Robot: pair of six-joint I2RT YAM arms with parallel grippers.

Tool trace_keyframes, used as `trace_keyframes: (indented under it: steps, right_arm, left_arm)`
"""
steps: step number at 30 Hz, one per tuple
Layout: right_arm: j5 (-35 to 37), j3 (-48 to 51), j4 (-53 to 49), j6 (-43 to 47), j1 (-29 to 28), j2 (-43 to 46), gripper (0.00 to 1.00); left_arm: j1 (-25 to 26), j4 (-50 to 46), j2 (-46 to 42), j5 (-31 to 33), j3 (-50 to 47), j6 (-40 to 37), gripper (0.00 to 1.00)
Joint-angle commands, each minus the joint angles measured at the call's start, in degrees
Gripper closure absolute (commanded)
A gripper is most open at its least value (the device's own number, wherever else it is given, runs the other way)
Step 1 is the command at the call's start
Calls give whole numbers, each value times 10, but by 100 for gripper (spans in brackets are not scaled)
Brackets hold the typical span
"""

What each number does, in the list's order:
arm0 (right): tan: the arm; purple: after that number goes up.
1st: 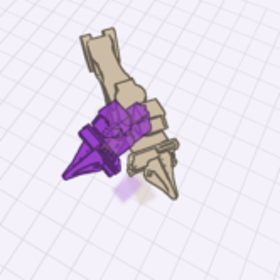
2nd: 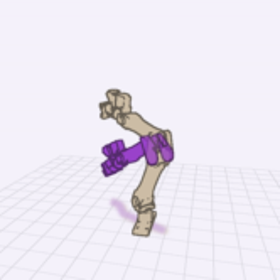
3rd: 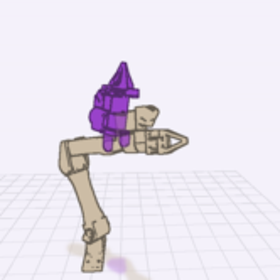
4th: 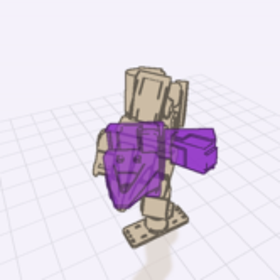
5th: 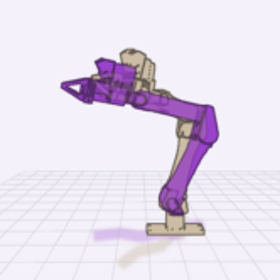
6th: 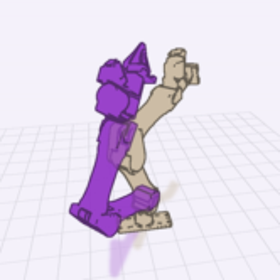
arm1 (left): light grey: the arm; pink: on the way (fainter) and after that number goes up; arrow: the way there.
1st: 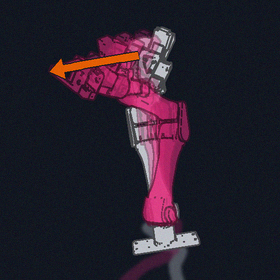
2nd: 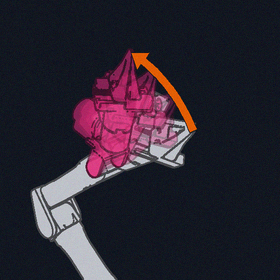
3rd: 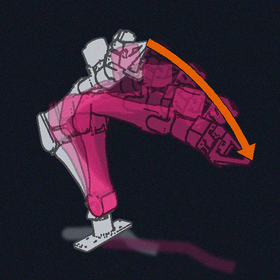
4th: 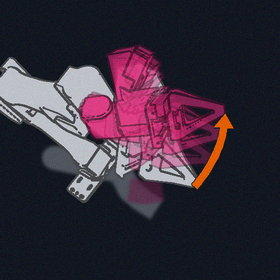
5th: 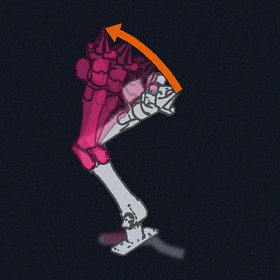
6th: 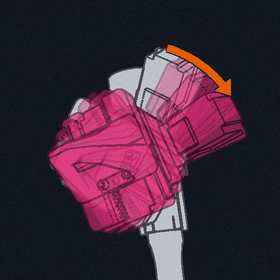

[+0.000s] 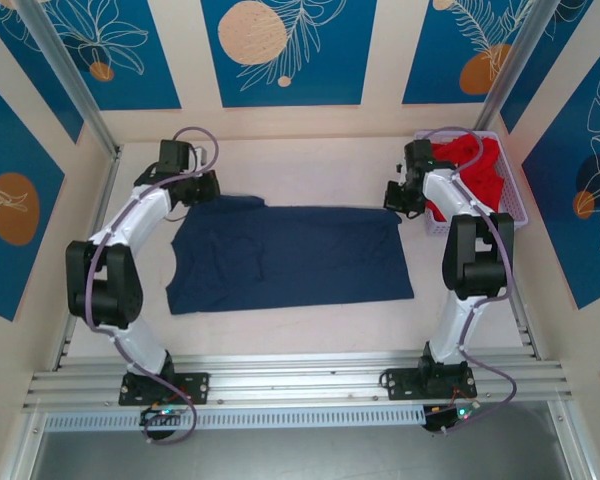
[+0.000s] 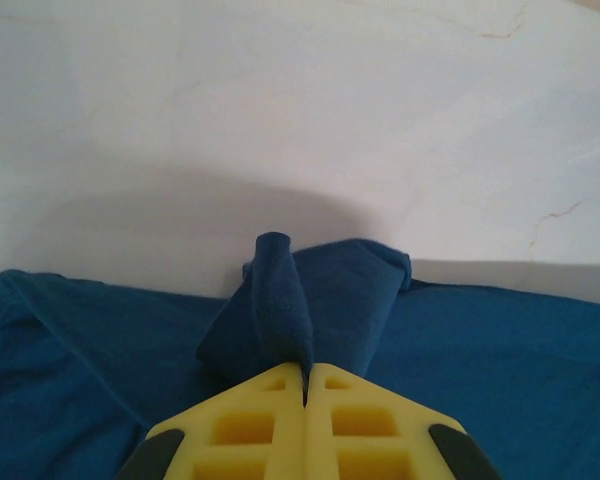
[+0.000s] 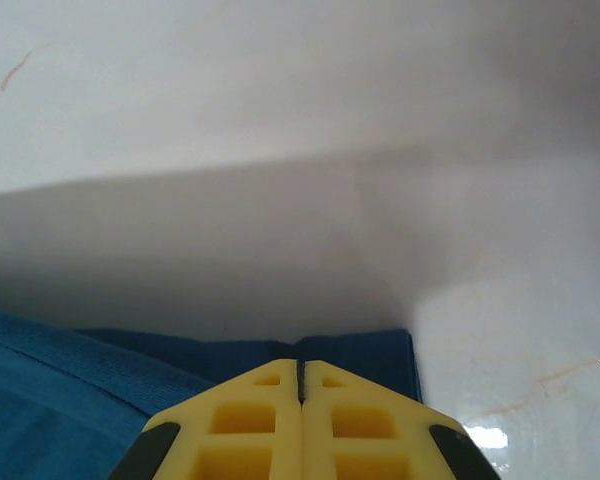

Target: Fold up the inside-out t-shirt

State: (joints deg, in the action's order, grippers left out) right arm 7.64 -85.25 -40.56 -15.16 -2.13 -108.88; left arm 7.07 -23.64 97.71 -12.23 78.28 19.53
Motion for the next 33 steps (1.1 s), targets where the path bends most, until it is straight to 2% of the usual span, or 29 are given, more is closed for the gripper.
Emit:
trace_keyframes:
  steps: [1, 13, 24, 33]
  right_arm:
    - [9, 19, -16, -13, 11, 31, 97]
    - [23, 54, -42, -20, 10, 46, 97]
    - [35, 73, -58, -18, 0, 52, 97]
    - [38, 90, -64, -23, -5, 62, 97]
  left_arm:
    - [-5, 21, -59, -1, -23, -2, 100]
    - [-5, -31, -183, 32, -116, -16, 100]
    - [-5, -61, -263, 68, -162, -15, 100]
    - [-4, -82, -295, 54, -190, -7, 100]
